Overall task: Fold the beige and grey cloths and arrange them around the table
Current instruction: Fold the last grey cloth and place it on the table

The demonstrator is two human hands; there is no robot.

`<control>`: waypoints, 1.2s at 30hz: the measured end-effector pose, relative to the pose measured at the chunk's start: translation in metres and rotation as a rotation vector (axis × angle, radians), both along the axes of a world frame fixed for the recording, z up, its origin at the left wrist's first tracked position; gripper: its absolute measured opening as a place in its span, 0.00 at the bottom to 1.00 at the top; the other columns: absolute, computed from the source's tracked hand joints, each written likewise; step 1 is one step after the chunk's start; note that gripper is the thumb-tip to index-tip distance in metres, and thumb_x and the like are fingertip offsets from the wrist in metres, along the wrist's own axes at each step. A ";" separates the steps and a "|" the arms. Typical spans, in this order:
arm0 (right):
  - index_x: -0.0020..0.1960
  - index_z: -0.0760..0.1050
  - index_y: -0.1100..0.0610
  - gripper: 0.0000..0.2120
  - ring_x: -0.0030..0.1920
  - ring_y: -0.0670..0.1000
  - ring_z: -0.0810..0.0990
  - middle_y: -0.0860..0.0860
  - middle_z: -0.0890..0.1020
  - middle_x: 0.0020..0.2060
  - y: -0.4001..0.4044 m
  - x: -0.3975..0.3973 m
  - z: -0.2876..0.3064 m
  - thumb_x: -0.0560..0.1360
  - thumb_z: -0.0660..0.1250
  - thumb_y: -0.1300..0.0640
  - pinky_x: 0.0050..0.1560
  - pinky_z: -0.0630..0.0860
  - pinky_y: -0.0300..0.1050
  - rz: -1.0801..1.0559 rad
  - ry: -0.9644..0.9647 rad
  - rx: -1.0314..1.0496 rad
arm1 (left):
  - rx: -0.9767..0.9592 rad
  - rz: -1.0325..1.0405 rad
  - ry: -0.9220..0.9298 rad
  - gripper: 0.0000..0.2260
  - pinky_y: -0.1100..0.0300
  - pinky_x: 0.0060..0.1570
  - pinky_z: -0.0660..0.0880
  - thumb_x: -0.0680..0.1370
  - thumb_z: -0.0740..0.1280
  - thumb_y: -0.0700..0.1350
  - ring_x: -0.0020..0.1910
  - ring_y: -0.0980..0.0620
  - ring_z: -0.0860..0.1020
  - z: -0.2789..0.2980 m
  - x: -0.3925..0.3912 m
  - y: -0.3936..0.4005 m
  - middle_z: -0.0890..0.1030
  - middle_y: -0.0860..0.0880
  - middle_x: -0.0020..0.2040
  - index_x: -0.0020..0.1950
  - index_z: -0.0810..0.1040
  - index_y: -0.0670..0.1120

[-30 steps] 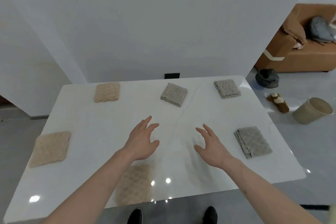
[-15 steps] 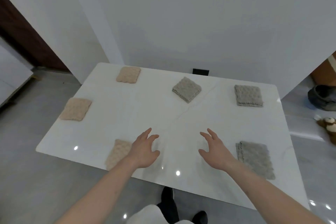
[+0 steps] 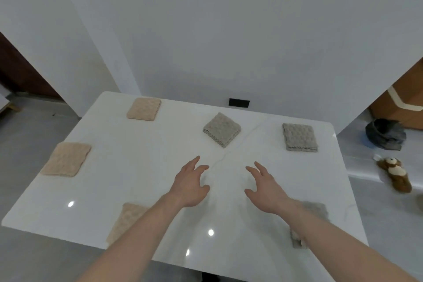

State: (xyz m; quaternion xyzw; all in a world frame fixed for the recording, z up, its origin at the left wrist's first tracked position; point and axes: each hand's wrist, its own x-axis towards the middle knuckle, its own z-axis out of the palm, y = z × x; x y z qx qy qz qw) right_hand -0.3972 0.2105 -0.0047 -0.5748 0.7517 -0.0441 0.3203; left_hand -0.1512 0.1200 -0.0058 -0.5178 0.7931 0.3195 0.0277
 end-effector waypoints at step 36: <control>0.82 0.44 0.51 0.38 0.80 0.54 0.54 0.52 0.43 0.81 -0.231 -0.043 -0.134 0.80 0.60 0.44 0.75 0.61 0.55 0.078 0.031 -0.007 | -0.081 -0.002 -0.222 0.36 0.46 0.73 0.64 0.80 0.61 0.47 0.81 0.45 0.51 -0.125 -0.096 -0.218 0.40 0.52 0.83 0.83 0.44 0.55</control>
